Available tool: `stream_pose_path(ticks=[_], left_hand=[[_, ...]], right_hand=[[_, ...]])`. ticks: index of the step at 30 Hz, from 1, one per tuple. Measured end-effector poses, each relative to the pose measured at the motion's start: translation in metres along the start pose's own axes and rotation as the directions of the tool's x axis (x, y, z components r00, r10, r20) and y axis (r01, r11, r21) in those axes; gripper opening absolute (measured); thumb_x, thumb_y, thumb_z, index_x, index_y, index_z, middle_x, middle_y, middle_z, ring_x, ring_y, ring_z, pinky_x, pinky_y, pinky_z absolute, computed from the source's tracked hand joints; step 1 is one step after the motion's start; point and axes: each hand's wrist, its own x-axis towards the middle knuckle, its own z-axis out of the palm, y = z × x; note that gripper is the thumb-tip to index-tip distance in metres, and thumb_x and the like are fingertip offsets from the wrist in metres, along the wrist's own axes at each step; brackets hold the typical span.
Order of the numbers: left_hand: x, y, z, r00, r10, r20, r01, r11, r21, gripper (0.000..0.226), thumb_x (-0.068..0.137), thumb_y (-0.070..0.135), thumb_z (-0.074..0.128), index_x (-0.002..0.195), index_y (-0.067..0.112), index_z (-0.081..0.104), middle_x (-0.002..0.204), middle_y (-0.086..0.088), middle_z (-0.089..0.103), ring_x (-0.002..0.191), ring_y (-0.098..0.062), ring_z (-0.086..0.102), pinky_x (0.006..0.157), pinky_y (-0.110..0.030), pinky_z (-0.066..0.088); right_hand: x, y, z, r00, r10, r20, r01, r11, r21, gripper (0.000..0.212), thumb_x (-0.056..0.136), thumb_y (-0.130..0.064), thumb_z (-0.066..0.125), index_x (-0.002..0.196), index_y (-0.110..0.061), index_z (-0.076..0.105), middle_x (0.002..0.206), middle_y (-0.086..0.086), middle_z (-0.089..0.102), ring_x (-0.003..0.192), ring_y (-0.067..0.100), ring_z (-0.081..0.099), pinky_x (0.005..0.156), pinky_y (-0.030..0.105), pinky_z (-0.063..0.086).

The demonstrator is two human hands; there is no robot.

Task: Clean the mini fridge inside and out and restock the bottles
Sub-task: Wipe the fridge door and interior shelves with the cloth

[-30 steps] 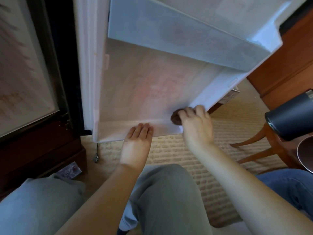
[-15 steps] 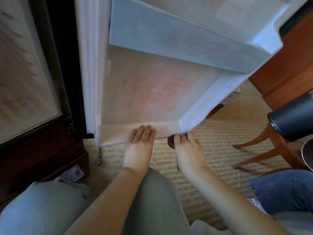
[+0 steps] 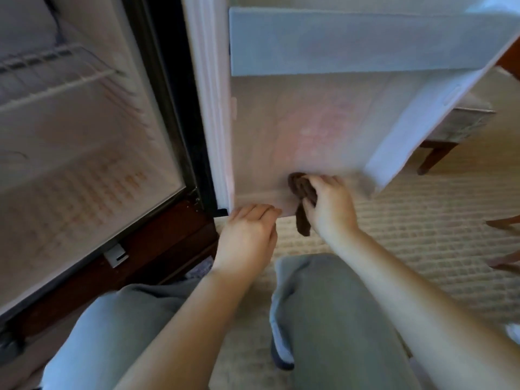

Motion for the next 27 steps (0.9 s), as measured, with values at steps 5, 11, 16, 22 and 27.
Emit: stream_pose_path(ticks=[5,11,16,22,27], left_hand=[[-0.029,-0.025,-0.020,0.984,-0.161,0.076,0.156,0.985,0.069,0.033,0.086,0.030,0.041,0.094,0.016,0.070,0.090,0.000,0.068,0.082,-0.022,0.064,0.066,-0.036,0.054],[-0.036,-0.030,-0.024,0.945,-0.327,0.006,0.326,0.944,0.039,0.020,0.087,0.023,0.057,0.100,0.010,0.066,0.091,-0.004,0.067,0.083,-0.022,0.062,0.067,-0.039,0.054],[-0.026,-0.010,-0.017,0.979,-0.198,-0.040,0.196,0.979,-0.049,0.020,0.089,0.023,0.051,0.091,0.009,0.065,0.087,-0.005,0.066,0.076,-0.021,0.063,0.064,-0.035,0.056],[-0.009,0.017,-0.004,0.972,-0.173,-0.161,0.161,0.983,-0.083,0.024,0.088,0.028,0.047,0.080,0.011,0.063,0.074,-0.001,0.062,0.061,-0.019,0.058,0.048,-0.027,0.046],[-0.006,0.008,-0.026,0.934,-0.268,-0.235,0.238,0.960,-0.149,0.020,0.088,0.028,0.054,0.074,0.014,0.060,0.069,0.006,0.058,0.053,-0.011,0.049,0.045,-0.022,0.037]], right_hand=[[-0.010,-0.054,0.051,0.993,-0.119,0.026,0.116,0.988,0.100,0.034,0.078,-0.010,0.066,0.112,-0.017,0.070,0.111,0.010,0.062,0.104,0.034,0.048,0.085,0.038,0.047],[-0.008,-0.057,0.053,0.966,-0.195,0.168,0.187,0.980,0.065,0.030,0.085,-0.012,0.060,0.112,-0.020,0.069,0.125,0.005,0.049,0.113,0.030,0.037,0.095,0.041,0.040],[-0.027,-0.046,0.037,0.926,-0.334,0.176,0.318,0.941,0.112,0.026,0.081,-0.009,0.063,0.104,-0.017,0.073,0.116,0.006,0.052,0.106,0.030,0.041,0.083,0.042,0.044],[-0.024,-0.012,0.009,0.965,-0.237,0.115,0.230,0.971,0.069,0.027,0.076,-0.003,0.066,0.101,-0.010,0.073,0.111,0.010,0.059,0.104,0.033,0.047,0.083,0.042,0.049],[-0.001,-0.062,-0.019,0.988,-0.085,-0.127,0.119,0.950,0.288,0.024,0.080,-0.009,0.063,0.102,-0.006,0.070,0.106,0.009,0.061,0.101,0.030,0.054,0.083,0.034,0.048]])
